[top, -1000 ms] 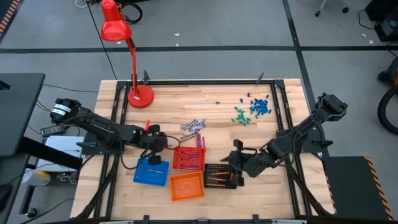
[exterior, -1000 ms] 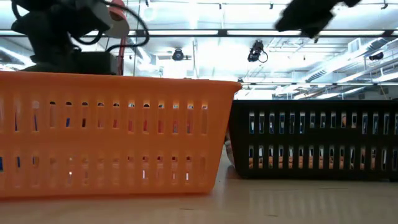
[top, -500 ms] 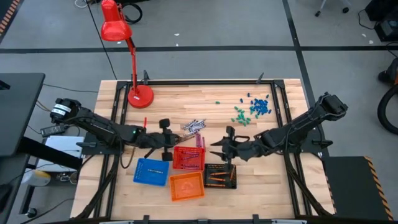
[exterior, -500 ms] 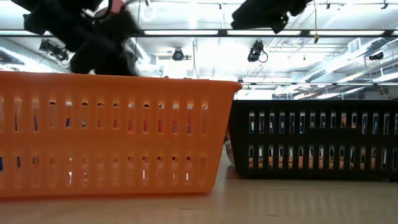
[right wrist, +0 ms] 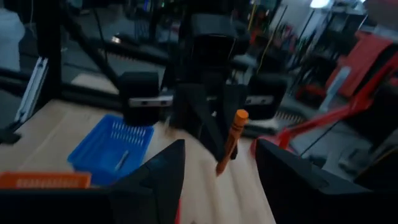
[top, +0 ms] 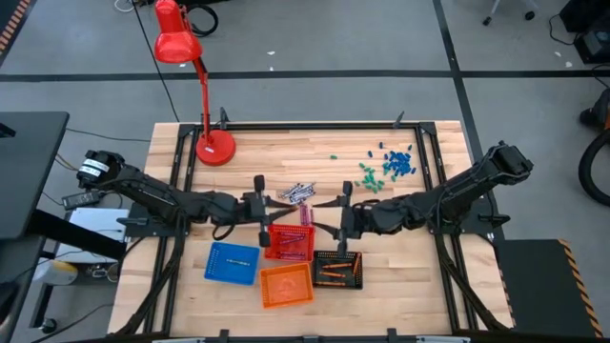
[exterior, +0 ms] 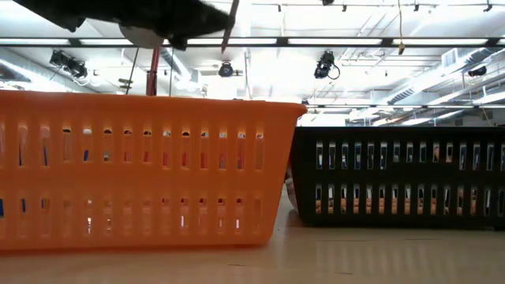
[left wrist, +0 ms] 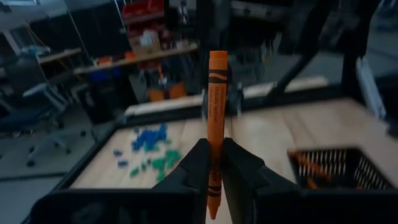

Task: Sort crayons
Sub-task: Put the orange crayon into the black bin

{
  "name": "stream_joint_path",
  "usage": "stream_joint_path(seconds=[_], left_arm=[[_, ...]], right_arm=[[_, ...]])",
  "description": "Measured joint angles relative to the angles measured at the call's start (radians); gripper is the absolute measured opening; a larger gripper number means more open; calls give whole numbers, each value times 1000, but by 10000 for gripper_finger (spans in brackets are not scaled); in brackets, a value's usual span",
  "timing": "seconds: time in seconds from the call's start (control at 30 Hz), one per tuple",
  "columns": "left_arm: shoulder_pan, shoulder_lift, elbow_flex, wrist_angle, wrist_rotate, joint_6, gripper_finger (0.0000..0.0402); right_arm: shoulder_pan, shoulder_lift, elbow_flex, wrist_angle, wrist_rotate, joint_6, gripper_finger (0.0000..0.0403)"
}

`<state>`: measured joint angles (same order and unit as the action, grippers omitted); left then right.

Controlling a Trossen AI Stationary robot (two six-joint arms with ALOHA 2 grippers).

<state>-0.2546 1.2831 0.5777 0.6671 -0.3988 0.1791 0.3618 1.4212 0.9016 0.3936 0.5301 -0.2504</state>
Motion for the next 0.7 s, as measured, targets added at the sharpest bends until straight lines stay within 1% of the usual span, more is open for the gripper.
stream_joint_path(seconds=[0.13, 0.23, 0.4, 0.57, 0.7], left_arm=[[0, 0, 1, 75, 2, 0, 42], [0, 2, 1, 117, 3, 0, 42], [0, 58, 2, 231, 3, 23, 43], [10, 120, 2, 352, 4, 43, 43], [24, 160, 47, 362, 3, 46, 43]], right_arm=[[-26, 0, 0, 50, -9, -45, 201], [-53, 0, 0, 60, -52, -38, 200], [-96, 0, 0, 72, -122, 9, 200], [-121, 0, 0, 108, -188, 12, 200], [-135, 0, 0, 112, -221, 12, 200]])
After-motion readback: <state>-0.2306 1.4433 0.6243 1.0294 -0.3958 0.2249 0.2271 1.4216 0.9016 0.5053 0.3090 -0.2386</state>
